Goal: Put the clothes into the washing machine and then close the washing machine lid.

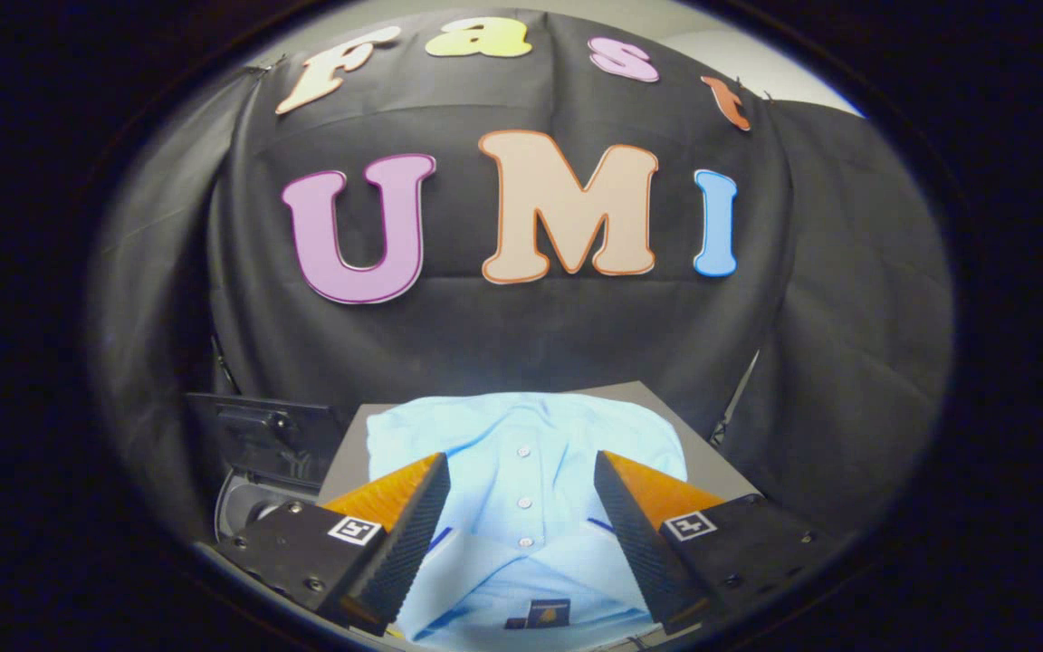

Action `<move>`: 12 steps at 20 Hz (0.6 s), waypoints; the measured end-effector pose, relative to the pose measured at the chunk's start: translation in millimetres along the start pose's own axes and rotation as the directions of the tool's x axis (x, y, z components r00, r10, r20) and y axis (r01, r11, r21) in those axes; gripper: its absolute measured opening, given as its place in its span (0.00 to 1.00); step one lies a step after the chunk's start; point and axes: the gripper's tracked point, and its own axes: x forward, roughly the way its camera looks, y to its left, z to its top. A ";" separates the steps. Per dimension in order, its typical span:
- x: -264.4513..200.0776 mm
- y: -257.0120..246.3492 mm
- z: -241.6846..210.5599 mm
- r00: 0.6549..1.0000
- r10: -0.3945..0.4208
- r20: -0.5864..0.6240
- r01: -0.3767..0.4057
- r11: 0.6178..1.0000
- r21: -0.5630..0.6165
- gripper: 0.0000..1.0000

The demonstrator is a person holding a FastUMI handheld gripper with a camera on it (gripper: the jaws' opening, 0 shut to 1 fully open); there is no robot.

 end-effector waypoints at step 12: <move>45.2 7.5 -61.1 0.994 0.041 -0.105 -0.048 0.997 -0.066 0.95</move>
